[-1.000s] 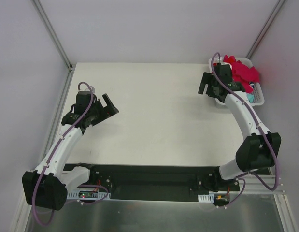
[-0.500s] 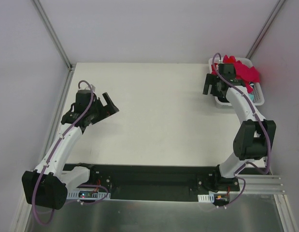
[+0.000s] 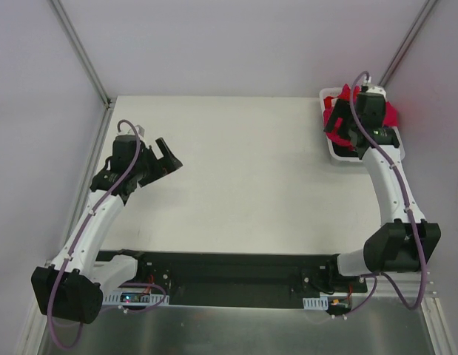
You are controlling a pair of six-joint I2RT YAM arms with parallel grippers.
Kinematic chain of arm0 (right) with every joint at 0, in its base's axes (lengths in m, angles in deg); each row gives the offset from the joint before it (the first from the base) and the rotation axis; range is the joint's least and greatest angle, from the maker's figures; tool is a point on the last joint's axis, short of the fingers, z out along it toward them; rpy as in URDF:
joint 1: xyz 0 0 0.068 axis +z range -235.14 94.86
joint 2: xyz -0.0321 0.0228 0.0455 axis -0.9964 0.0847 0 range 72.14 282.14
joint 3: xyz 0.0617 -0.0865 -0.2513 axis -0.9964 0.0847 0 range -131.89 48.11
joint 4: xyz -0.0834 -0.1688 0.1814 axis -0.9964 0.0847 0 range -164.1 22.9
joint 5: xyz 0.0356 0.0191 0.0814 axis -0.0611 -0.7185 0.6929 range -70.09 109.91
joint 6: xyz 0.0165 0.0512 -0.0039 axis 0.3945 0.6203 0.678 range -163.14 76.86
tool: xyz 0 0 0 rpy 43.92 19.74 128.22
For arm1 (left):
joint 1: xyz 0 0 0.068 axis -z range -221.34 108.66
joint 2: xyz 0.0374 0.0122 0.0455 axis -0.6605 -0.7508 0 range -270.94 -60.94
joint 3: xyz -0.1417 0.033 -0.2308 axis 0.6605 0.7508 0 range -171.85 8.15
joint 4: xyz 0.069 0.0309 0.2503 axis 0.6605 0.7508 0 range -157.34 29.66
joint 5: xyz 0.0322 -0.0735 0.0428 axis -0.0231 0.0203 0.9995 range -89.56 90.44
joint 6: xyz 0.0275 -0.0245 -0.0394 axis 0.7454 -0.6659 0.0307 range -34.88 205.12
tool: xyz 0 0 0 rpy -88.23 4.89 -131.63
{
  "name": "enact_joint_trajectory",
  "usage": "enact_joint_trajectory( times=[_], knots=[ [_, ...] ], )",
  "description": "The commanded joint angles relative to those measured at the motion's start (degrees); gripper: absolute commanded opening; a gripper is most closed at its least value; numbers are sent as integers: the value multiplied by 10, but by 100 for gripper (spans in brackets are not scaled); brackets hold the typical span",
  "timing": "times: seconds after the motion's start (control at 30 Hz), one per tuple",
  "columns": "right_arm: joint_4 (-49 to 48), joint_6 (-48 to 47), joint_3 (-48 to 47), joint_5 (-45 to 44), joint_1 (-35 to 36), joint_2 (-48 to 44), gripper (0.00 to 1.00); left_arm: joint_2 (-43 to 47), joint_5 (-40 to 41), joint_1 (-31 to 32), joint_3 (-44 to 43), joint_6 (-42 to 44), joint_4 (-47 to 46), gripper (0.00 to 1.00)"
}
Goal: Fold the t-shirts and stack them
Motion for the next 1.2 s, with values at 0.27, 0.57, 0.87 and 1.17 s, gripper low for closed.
enact_joint_trajectory(
  times=[0.27,0.57,0.87,1.17],
  knots=[
    [-58,-6,-127,44,-94,150,96,31,-5,-6,-25,-6,-8,99],
    [-88,-3,-136,141,-112,213,96,31,-6,-6,-29,-1,3,99],
    [-50,-20,-160,92,-112,243,83,27,4,-6,-34,-2,6,99],
    [-46,-46,-155,80,-112,236,44,26,6,-6,-26,-12,6,99]
  ],
)
